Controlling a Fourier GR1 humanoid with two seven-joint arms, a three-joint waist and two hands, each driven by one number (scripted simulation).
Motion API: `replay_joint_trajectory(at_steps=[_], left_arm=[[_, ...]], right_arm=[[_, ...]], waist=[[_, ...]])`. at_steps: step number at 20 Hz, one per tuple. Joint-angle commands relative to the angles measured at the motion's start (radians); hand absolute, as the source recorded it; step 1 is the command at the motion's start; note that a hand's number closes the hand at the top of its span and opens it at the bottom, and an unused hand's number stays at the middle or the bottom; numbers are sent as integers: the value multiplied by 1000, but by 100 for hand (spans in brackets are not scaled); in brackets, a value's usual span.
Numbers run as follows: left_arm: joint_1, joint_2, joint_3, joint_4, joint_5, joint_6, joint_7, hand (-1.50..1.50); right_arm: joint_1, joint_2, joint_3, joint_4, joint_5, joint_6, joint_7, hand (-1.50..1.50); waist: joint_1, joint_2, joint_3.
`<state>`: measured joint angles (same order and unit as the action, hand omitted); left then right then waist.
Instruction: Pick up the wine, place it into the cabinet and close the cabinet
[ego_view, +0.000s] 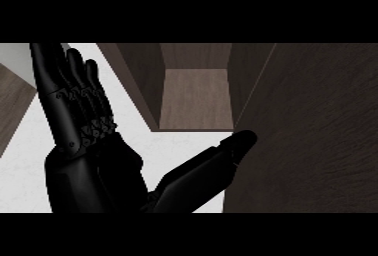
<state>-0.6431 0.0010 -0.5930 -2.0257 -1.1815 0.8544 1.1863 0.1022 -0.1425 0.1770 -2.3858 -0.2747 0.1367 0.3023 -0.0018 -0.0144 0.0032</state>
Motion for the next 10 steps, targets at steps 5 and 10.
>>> replay_joint_trajectory(at_steps=[5, 10], left_arm=[[-87, -1, -26, -62, -198, -95, 302, -150], [-90, -1, -22, -100, -195, -192, 305, -150]], right_arm=[[-11, 22, 34, -75, -18, -40, 65, -150], [-64, 15, 47, -76, 25, -55, 87, -150]], waist=[[-2, -1, -1], [-1, 0, -2]])
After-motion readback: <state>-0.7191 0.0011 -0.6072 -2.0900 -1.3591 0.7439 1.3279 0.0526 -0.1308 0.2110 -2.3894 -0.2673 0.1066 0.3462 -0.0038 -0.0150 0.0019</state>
